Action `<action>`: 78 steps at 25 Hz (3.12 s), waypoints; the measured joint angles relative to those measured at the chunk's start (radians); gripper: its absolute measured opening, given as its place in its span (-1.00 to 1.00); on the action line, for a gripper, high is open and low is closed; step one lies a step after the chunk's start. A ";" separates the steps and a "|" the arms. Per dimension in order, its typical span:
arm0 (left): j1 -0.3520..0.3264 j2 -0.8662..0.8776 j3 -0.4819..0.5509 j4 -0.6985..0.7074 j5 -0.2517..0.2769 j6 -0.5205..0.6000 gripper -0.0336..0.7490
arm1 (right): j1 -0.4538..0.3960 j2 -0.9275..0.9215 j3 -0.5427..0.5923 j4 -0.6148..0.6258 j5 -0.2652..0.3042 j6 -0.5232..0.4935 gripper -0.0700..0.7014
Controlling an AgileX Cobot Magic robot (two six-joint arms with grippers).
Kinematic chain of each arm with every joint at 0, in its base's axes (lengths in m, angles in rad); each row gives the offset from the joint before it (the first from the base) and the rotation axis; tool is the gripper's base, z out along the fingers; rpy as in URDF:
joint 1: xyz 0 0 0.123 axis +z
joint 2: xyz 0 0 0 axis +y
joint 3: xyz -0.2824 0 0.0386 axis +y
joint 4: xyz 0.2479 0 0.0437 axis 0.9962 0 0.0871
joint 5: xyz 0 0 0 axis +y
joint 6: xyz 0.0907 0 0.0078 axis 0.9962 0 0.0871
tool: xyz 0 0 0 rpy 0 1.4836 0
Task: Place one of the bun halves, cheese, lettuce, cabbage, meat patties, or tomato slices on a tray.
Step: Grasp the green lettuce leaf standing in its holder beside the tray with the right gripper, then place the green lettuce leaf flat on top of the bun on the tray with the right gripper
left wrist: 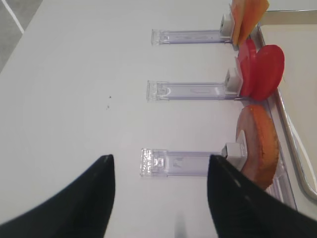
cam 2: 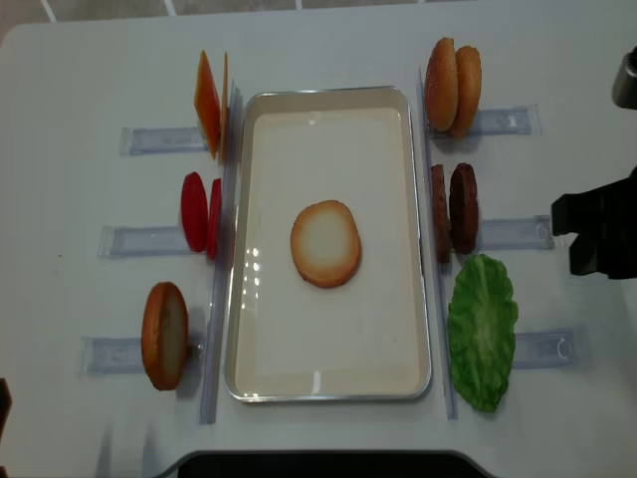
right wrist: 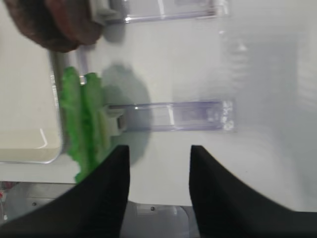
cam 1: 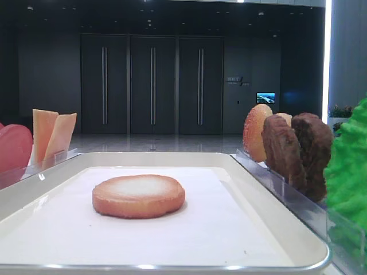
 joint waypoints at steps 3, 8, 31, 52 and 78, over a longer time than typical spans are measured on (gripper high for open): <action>0.000 0.000 0.000 0.000 0.000 0.000 0.24 | 0.115 0.033 -0.040 -0.003 -0.003 0.073 -0.09; 0.000 0.000 0.000 0.000 0.000 0.000 0.24 | 0.219 0.132 -0.076 -0.012 -0.026 0.125 -0.09; 0.000 0.000 0.000 0.000 0.000 0.000 0.24 | 0.253 0.263 -0.076 -0.046 -0.065 0.126 -0.10; 0.000 0.000 0.000 0.000 0.000 0.000 0.24 | 0.253 0.274 -0.006 -0.044 -0.127 0.121 -0.14; 0.000 0.000 0.000 0.000 0.000 0.000 0.24 | 0.253 0.274 -0.311 0.006 0.019 0.061 -0.77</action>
